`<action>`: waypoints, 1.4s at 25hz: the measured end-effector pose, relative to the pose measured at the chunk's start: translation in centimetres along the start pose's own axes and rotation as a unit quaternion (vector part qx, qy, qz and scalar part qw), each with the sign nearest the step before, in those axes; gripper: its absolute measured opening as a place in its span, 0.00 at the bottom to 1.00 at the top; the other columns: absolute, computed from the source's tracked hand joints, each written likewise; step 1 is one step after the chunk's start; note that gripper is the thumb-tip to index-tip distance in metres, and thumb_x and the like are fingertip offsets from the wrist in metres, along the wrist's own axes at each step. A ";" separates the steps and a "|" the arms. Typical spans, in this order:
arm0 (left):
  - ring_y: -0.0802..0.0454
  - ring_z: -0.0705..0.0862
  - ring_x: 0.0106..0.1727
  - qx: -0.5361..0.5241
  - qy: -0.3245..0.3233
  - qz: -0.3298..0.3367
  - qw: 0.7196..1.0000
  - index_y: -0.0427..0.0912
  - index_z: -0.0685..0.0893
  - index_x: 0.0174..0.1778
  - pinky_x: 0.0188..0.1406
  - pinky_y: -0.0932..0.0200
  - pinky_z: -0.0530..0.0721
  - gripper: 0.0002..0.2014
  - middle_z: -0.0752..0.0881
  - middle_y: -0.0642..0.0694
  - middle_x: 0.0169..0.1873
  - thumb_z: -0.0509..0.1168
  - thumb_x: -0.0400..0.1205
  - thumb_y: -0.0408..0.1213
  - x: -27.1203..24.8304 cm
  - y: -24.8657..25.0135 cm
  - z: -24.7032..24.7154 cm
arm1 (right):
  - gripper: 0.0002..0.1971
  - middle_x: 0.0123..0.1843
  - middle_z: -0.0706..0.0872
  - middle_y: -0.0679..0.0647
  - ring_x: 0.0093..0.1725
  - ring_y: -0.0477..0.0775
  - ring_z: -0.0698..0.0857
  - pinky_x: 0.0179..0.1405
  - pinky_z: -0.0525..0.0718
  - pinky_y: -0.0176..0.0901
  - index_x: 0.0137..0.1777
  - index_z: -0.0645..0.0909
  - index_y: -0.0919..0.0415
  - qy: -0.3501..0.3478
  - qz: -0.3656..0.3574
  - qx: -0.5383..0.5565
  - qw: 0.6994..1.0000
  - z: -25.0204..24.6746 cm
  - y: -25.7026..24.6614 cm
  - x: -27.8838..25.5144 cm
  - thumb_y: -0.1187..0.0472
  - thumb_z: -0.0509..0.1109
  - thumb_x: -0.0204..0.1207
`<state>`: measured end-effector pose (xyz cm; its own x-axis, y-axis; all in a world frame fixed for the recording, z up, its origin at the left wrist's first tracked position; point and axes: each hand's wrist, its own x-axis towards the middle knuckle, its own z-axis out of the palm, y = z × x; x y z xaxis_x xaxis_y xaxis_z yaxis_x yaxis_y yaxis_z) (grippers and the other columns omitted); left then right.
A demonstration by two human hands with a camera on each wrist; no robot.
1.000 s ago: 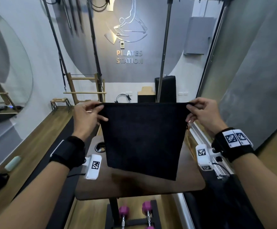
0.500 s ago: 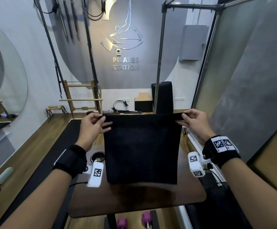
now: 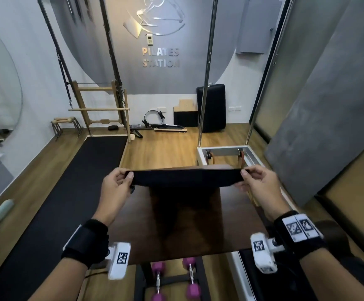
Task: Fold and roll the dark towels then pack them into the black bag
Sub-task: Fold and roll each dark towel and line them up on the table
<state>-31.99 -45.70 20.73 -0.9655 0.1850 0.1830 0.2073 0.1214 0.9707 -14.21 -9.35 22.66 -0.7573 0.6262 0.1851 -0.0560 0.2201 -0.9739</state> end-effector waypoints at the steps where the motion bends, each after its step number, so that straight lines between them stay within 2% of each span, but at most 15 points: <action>1: 0.59 0.81 0.32 0.019 -0.008 -0.020 1.000 0.43 0.87 0.51 0.31 0.64 0.77 0.05 0.89 0.50 0.39 0.66 0.91 0.34 -0.9 -1.6 0.1 | 0.07 0.38 0.94 0.56 0.34 0.53 0.93 0.31 0.88 0.38 0.45 0.88 0.57 0.001 0.015 -0.033 0.999 -0.1 2.0 -1.1 0.65 0.73 0.85; 3: 0.61 0.86 0.41 0.056 -0.010 -0.054 0.997 0.41 0.87 0.51 0.38 0.69 0.80 0.05 0.90 0.48 0.46 0.67 0.91 0.32 -2.6 -3.9 0.5 | 0.09 0.31 0.91 0.53 0.26 0.48 0.87 0.26 0.81 0.37 0.40 0.87 0.58 0.007 0.051 -0.090 0.995 -0.1 5.2 -3.0 0.64 0.75 0.84; 6: 0.63 0.88 0.49 0.098 0.003 -0.080 0.992 0.41 0.87 0.49 0.41 0.72 0.81 0.05 0.91 0.51 0.47 0.67 0.90 0.31 -3.7 -6.1 1.2 | 0.11 0.30 0.91 0.54 0.30 0.44 0.86 0.35 0.81 0.41 0.37 0.86 0.61 0.026 0.098 -0.112 0.989 0.5 7.9 -3.7 0.64 0.77 0.81; 10: 0.61 0.84 0.22 0.111 0.035 -0.094 0.989 0.39 0.85 0.53 0.23 0.68 0.81 0.03 0.90 0.48 0.45 0.67 0.91 0.34 -1.5 -7.2 2.7 | 0.08 0.35 0.91 0.60 0.36 0.54 0.88 0.41 0.84 0.48 0.40 0.86 0.63 0.039 0.120 -0.112 0.986 1.9 8.5 -0.6 0.63 0.77 0.81; 13: 0.53 0.82 0.17 0.122 0.050 -0.109 0.985 0.38 0.84 0.55 0.16 0.65 0.77 0.04 0.90 0.41 0.42 0.66 0.91 0.35 1.7 -7.8 4.4 | 0.08 0.30 0.89 0.59 0.22 0.55 0.83 0.24 0.81 0.43 0.45 0.85 0.66 0.032 0.140 -0.109 0.984 2.9 9.2 3.2 0.62 0.77 0.83; 15: 0.54 0.83 0.17 0.131 0.059 -0.122 0.982 0.39 0.84 0.52 0.13 0.63 0.76 0.05 0.90 0.39 0.40 0.66 0.91 0.36 4.3 -8.8 5.7 | 0.09 0.28 0.86 0.58 0.17 0.55 0.80 0.18 0.77 0.39 0.48 0.83 0.69 0.027 0.165 -0.111 0.980 3.8 10.4 6.2 0.61 0.76 0.83; 18: 0.57 0.85 0.19 0.125 0.073 -0.170 0.975 0.38 0.84 0.54 0.15 0.62 0.80 0.05 0.90 0.39 0.43 0.67 0.91 0.37 8.0 -10.6 7.7 | 0.10 0.38 0.87 0.59 0.18 0.57 0.81 0.14 0.73 0.38 0.53 0.82 0.71 0.019 0.220 -0.108 0.969 5.5 12.4 10.0 0.62 0.74 0.84; 22: 0.50 0.90 0.34 0.105 0.077 -0.235 0.963 0.35 0.79 0.61 0.25 0.59 0.88 0.06 0.84 0.35 0.56 0.66 0.91 0.31 10.3 -11.8 9.7 | 0.04 0.46 0.88 0.62 0.25 0.63 0.88 0.23 0.87 0.49 0.51 0.81 0.65 -0.002 0.247 -0.143 0.958 6.6 14.2 12.1 0.66 0.74 0.84; 25: 0.52 0.86 0.44 0.228 0.077 -0.112 0.964 0.42 0.78 0.66 0.46 0.55 0.85 0.11 0.71 0.49 0.63 0.69 0.89 0.35 9.0 -11.9 10.8 | 0.06 0.42 0.91 0.57 0.29 0.55 0.90 0.29 0.91 0.49 0.46 0.85 0.56 0.017 0.139 -0.190 0.972 6.6 15.0 12.2 0.68 0.75 0.80; 26: 0.57 0.84 0.44 0.267 0.070 -0.045 0.960 0.46 0.80 0.61 0.48 0.56 0.82 0.08 0.74 0.53 0.59 0.69 0.88 0.37 8.3 -11.8 11.1 | 0.08 0.40 0.91 0.52 0.31 0.53 0.90 0.30 0.91 0.46 0.44 0.87 0.54 -0.006 0.105 -0.199 0.974 6.8 15.0 12.1 0.69 0.76 0.79; 28: 0.62 0.80 0.43 0.297 -0.024 0.037 0.954 0.53 0.83 0.50 0.43 0.60 0.77 0.03 0.80 0.58 0.45 0.69 0.88 0.41 6.8 -11.4 11.9 | 0.11 0.35 0.92 0.49 0.33 0.50 0.90 0.34 0.91 0.44 0.39 0.90 0.51 -0.094 0.075 -0.219 0.968 7.6 15.1 11.7 0.70 0.78 0.76; 30: 0.63 0.79 0.45 0.331 -0.138 0.039 0.933 0.56 0.84 0.51 0.43 0.57 0.79 0.03 0.82 0.61 0.44 0.67 0.89 0.48 5.2 -11.3 12.5 | 0.12 0.33 0.91 0.45 0.35 0.45 0.89 0.40 0.88 0.34 0.37 0.91 0.51 -0.161 0.069 -0.261 0.949 8.2 15.4 11.6 0.70 0.80 0.75; 32: 0.60 0.78 0.53 0.417 -0.188 0.057 0.887 0.54 0.82 0.60 0.50 0.52 0.82 0.10 0.79 0.60 0.52 0.64 0.90 0.54 4.0 -11.7 12.8 | 0.12 0.36 0.90 0.41 0.40 0.37 0.87 0.40 0.79 0.20 0.38 0.91 0.49 -0.182 0.062 -0.312 0.930 8.3 15.4 11.6 0.69 0.79 0.76; 34: 0.55 0.77 0.59 0.492 -0.198 0.066 0.845 0.54 0.77 0.66 0.52 0.51 0.81 0.16 0.76 0.57 0.58 0.60 0.89 0.60 3.5 -12.3 12.6 | 0.12 0.41 0.90 0.41 0.43 0.37 0.86 0.45 0.81 0.23 0.40 0.91 0.48 -0.186 0.055 -0.332 0.923 7.9 15.1 11.2 0.68 0.77 0.78; 35: 0.54 0.77 0.60 0.515 -0.196 0.066 0.832 0.55 0.75 0.68 0.52 0.50 0.80 0.18 0.75 0.56 0.60 0.58 0.89 0.62 3.5 -12.3 12.4 | 0.12 0.42 0.90 0.43 0.44 0.38 0.86 0.49 0.85 0.30 0.41 0.91 0.49 -0.185 0.053 -0.340 0.921 7.7 14.7 10.7 0.68 0.76 0.79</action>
<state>-36.00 -34.44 7.48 -0.8404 0.5417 0.0167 0.5266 0.8090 0.2612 -28.12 -5.16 9.29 -0.9122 0.4005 -0.0863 0.3554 0.6686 -0.6532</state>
